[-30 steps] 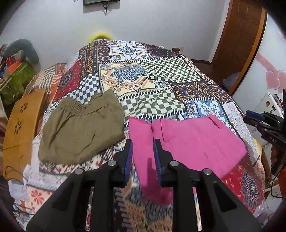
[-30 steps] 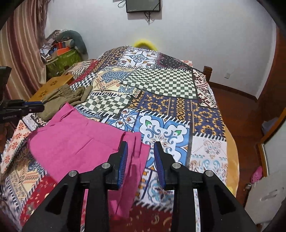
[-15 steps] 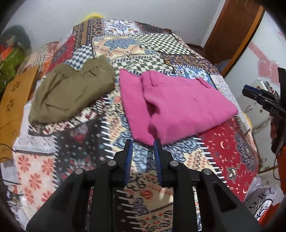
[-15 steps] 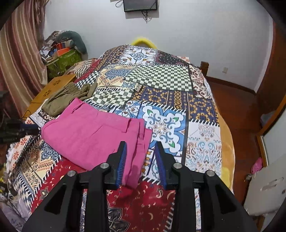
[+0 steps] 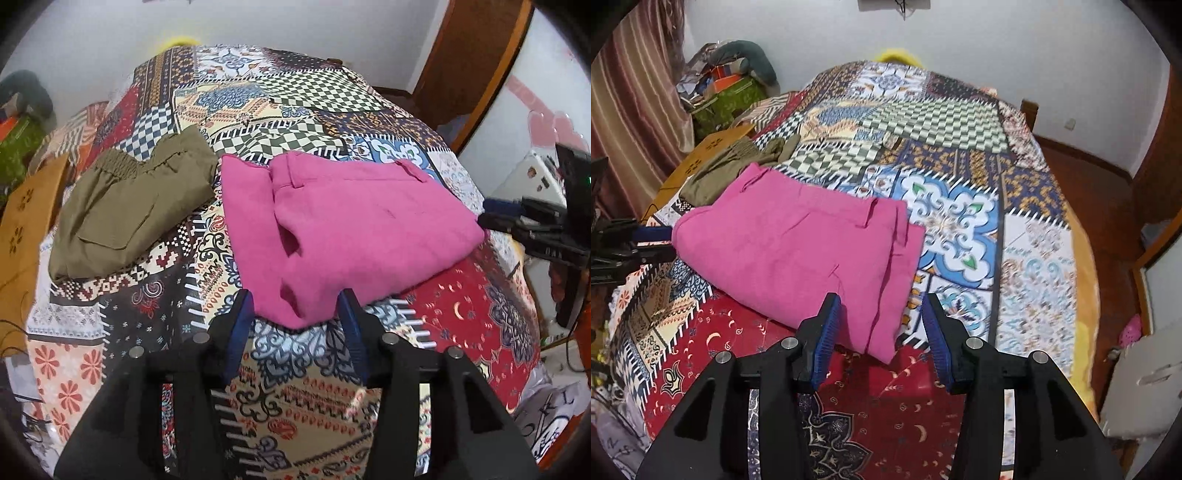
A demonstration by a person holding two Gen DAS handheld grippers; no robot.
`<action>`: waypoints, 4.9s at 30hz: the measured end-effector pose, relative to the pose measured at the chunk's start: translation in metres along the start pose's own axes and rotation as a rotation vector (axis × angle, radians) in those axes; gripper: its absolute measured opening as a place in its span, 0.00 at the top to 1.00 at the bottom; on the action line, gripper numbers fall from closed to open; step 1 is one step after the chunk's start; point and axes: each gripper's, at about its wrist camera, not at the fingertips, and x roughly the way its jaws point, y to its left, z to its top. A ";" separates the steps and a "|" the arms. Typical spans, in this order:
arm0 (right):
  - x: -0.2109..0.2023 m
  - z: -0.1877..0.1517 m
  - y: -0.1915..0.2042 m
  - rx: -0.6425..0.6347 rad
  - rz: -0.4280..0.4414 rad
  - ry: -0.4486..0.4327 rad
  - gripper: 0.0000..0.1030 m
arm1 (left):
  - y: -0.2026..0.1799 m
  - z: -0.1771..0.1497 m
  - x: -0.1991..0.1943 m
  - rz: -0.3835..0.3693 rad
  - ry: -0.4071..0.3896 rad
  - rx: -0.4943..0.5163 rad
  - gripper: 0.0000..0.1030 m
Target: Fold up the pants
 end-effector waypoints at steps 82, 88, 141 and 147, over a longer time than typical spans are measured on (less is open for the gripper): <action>0.017 -0.017 -0.019 -0.015 -0.039 0.031 0.51 | 0.045 -0.029 0.006 0.180 0.068 -0.020 0.65; -0.003 -0.023 -0.033 0.001 -0.109 0.016 0.51 | 0.047 -0.025 -0.018 0.168 0.009 -0.070 0.65; 0.067 0.012 -0.039 0.242 0.254 0.080 0.57 | 0.015 0.048 0.069 -0.116 0.047 -0.157 0.61; 0.062 0.017 -0.030 0.195 0.220 0.062 0.77 | 0.006 0.048 0.062 -0.066 0.027 -0.130 0.79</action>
